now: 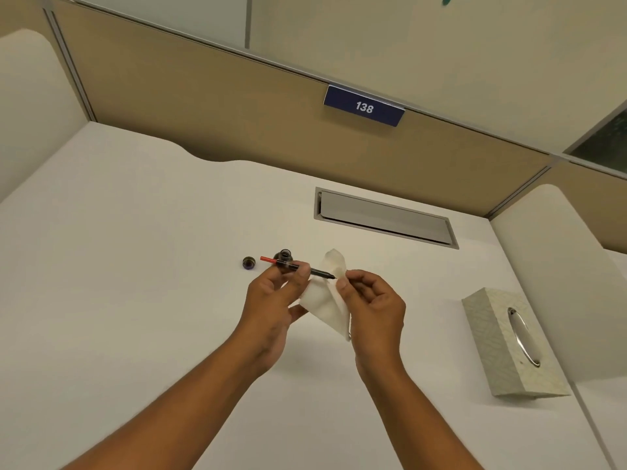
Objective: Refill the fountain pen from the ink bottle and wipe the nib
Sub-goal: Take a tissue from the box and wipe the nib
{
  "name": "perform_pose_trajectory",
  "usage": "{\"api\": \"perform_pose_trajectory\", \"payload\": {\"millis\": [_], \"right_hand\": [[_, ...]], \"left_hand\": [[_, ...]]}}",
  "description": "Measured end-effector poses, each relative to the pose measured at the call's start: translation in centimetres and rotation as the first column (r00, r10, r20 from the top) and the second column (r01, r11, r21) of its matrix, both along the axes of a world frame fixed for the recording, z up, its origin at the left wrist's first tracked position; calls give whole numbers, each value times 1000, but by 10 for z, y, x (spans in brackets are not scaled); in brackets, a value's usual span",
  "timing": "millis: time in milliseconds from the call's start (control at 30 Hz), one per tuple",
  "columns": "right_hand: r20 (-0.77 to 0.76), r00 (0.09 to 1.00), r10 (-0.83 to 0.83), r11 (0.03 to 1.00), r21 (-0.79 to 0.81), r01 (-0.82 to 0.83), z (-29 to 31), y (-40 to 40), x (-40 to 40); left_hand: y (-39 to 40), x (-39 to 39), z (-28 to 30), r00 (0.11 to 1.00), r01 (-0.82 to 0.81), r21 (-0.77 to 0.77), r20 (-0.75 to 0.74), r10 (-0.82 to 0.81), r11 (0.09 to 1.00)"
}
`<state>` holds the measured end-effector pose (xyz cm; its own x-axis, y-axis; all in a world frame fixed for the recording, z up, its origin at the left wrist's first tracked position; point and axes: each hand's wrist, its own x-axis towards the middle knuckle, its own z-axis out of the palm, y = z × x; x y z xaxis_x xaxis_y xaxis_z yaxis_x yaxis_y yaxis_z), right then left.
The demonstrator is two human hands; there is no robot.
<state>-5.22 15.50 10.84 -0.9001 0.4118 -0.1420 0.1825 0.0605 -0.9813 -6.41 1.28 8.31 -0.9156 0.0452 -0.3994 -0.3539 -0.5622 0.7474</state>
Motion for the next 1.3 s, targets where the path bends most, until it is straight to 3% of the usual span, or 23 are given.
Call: {"api": "perform_pose_trajectory", "payload": {"millis": [233, 400, 567, 733, 933, 1133, 1300], "right_hand": [[39, 996, 85, 996, -37, -83, 5, -2, 6], [52, 983, 174, 960, -233, -158, 19, 7, 10], [12, 932, 362, 919, -171, -355, 22, 19, 9], [-25, 958, 284, 958, 42, -283, 20, 13, 4], [18, 968, 250, 968, 33, -251, 15, 5, -1], [70, 974, 214, 976, -57, -210, 14, 4, -3], [177, 973, 150, 959, -267, -99, 10, -1, 0]], "left_hand": [[3, 0, -6, 996, -87, -67, 0, 88, 994], [5, -1, -7, 994, -109, -97, -4, 109, 989], [0, -9, -3, 995, -101, -22, 19, 102, 995], [-3, -7, 1, 998, -35, -10, -57, 34, 999], [-1, 0, -2, 991, 31, -90, -129, -42, 995], [-3, 0, -4, 981, -5, -246, -187, -43, 969], [0, 4, -5, 968, -94, -399, -253, -11, 912]]}}
